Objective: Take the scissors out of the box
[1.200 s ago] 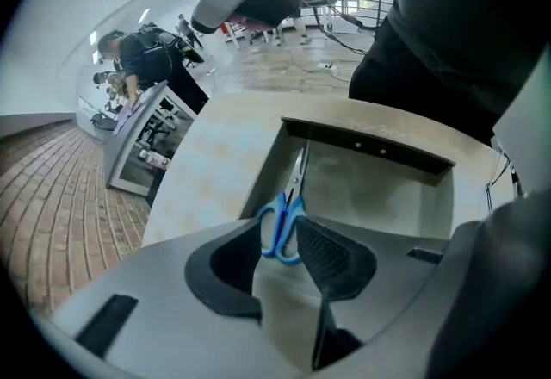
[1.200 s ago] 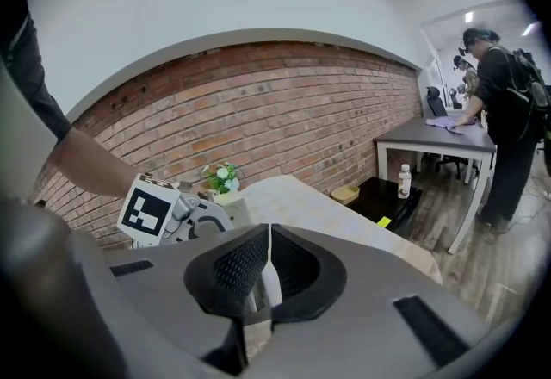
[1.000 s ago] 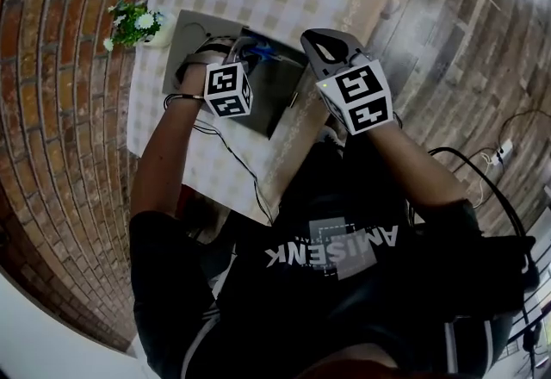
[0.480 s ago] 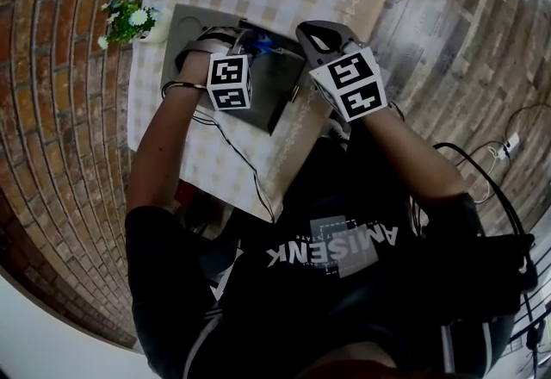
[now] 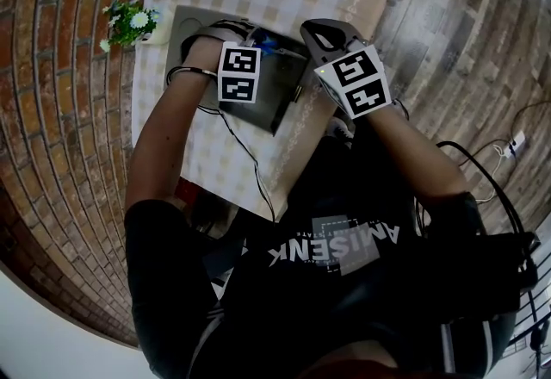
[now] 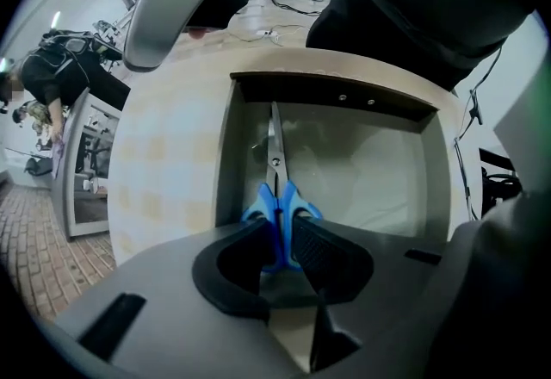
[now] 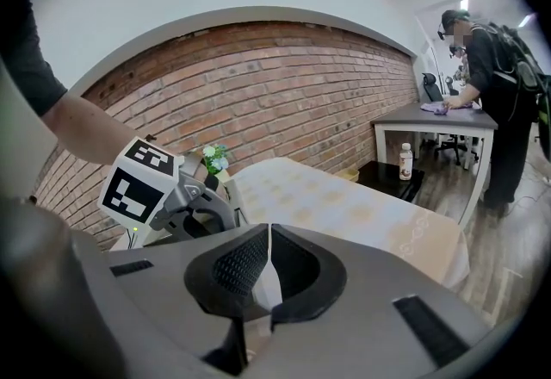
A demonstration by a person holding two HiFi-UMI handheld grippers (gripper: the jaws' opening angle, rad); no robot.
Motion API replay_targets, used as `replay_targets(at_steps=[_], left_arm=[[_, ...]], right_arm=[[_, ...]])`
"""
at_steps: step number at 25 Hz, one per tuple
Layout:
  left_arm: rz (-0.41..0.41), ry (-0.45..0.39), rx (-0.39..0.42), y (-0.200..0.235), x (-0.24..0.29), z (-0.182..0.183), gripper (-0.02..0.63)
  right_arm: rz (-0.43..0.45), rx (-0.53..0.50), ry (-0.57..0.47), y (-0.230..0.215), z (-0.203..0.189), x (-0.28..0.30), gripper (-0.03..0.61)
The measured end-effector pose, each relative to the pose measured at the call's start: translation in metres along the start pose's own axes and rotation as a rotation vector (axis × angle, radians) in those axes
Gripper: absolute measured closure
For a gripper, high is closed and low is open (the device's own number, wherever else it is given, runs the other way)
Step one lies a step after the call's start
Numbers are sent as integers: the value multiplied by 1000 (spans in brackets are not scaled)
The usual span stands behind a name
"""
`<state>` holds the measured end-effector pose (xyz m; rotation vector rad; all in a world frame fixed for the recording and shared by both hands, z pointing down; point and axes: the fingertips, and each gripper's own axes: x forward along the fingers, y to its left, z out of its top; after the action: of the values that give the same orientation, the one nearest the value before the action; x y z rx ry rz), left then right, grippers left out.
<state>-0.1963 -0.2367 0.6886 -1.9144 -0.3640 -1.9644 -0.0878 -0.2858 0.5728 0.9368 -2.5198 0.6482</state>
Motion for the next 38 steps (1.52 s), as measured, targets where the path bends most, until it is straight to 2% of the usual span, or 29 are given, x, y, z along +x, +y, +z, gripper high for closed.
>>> replay_targets(at_steps=[3, 7, 12, 16, 22, 32, 38], left_arm=[[-6, -13, 0, -1, -1, 0, 515], [38, -29, -19, 0, -2, -2, 518], [84, -7, -59, 2, 1, -4, 520], [68, -4, -94, -11, -2, -5, 520], [121, -23, -245, -14, -25, -6, 520], [215, -59, -417, -33, -69, 3, 520], [328, -125, -618, -32, -112, 6, 520]], right_arm=[[-6, 14, -5, -1, -2, -2, 535], [-13, -5, -1, -6, -5, -1, 535], [13, -33, -15, -7, 5, -5, 535], [16, -54, -8, -5, 15, -12, 535], [55, -101, 9, 2, 32, -20, 535], [128, -195, 4, 22, 70, -19, 535], [192, -221, -25, 40, 101, -22, 535]])
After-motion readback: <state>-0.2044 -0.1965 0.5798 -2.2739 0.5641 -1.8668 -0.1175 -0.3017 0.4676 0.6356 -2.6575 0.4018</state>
